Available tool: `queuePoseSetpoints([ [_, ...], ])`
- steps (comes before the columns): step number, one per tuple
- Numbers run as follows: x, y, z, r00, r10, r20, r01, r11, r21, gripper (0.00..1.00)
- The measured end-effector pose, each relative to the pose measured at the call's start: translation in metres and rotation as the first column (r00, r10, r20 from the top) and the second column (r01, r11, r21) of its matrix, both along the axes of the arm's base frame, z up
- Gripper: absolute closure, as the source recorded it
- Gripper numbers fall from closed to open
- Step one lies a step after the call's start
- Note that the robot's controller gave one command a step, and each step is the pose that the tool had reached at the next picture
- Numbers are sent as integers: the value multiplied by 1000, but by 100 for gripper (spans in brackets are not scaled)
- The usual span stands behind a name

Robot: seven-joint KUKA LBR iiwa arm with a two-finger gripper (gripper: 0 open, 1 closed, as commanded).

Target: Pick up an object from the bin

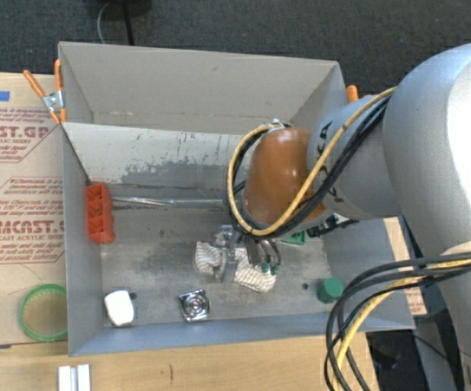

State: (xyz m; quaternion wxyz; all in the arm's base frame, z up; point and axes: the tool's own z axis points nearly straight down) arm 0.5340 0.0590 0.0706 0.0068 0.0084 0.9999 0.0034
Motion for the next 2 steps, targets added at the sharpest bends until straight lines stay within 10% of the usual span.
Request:
queuePoseSetpoints([
  [1, 0, 0, 0, 1000, 0, 0, 0, 1000, 0, 100],
  [2, 1, 5, 199, 1000, 18, -1, -18, 1000, 0, 100],
])
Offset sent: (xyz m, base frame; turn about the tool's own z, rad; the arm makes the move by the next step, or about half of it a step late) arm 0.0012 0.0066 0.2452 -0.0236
